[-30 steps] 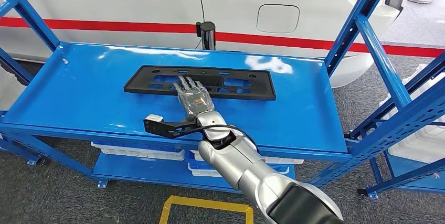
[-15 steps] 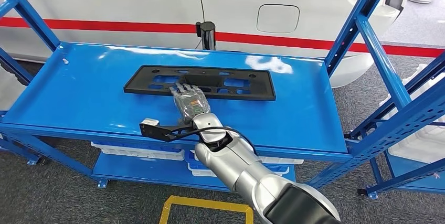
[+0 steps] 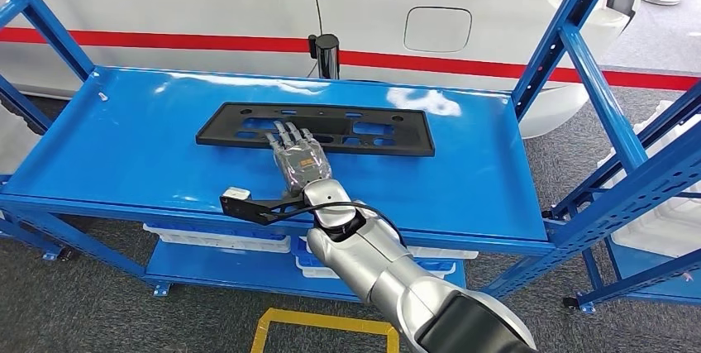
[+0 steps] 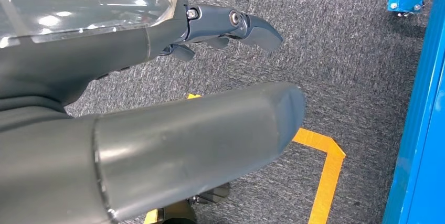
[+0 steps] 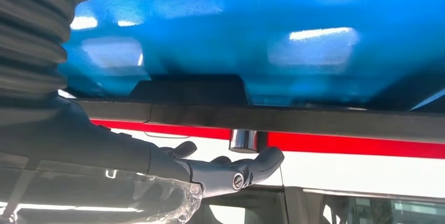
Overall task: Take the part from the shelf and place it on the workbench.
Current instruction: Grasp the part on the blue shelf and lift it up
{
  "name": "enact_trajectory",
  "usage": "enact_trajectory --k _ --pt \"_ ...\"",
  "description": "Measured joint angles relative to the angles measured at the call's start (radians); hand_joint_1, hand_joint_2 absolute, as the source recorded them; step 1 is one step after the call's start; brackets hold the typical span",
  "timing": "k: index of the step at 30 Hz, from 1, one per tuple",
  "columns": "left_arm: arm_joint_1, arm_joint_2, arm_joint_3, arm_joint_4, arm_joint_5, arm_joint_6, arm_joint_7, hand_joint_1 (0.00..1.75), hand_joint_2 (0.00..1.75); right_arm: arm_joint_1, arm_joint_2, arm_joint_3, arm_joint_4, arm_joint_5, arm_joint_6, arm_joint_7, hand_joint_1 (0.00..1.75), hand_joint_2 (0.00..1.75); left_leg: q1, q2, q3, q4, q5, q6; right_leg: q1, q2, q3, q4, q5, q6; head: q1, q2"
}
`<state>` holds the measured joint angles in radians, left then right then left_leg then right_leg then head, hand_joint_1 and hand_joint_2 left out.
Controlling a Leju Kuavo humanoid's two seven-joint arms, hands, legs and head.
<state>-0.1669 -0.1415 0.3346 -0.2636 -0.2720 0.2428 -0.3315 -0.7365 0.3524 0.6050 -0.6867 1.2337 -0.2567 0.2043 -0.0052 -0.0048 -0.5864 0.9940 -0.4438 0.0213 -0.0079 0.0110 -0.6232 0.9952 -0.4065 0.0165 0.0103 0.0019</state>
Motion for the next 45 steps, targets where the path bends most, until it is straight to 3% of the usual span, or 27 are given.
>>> enact_trajectory --k 17,26,36,41,45 --pt "0.008 0.0 0.0 0.0 0.002 0.006 -0.013 0.0 0.0 0.0 -0.021 -0.029 -0.006 0.088 -0.134 0.012 0.0 1.75 0.0 0.0 0.0 0.0 0.0 0.0 0.0 0.0 0.0 0.0 0.0 0.0 0.0 0.0" --pt "0.009 0.001 0.002 0.0 0.017 0.01 -0.008 0.0 0.0 -0.012 -0.023 -0.07 0.005 0.097 -0.225 -0.035 0.0 1.75 0.0 0.0 0.0 0.0 0.0 0.0 0.0 0.0 0.0 0.0 0.0 0.0 0.0 0.0" --pt "0.019 0.003 0.015 0.005 0.033 0.02 -0.004 0.0 0.0 -0.056 -0.008 -0.071 0.087 0.08 -0.071 -0.006 0.0 1.75 0.0 0.0 0.0 0.0 0.0 0.0 0.0 0.0 0.0 0.0 0.0 0.0 0.0 0.0" --pt "0.024 0.004 0.016 0.008 0.035 0.01 -0.008 0.0 0.0 -0.083 -0.002 -0.025 0.103 0.019 0.043 0.033 0.0 1.75 0.0 0.0 0.0 0.0 0.0 0.0 0.0 0.0 0.0 0.0 0.0 0.0 0.0 0.0" --pt "0.026 0.005 0.016 0.009 0.039 0.006 -0.012 0.0 0.0 -0.095 0.001 0.009 0.111 0.012 0.063 0.044 0.0 1.75 0.0 0.0 0.0 0.0 0.0 0.0 0.0 0.0 0.001 0.0 0.0 0.0 0.0 0.0"
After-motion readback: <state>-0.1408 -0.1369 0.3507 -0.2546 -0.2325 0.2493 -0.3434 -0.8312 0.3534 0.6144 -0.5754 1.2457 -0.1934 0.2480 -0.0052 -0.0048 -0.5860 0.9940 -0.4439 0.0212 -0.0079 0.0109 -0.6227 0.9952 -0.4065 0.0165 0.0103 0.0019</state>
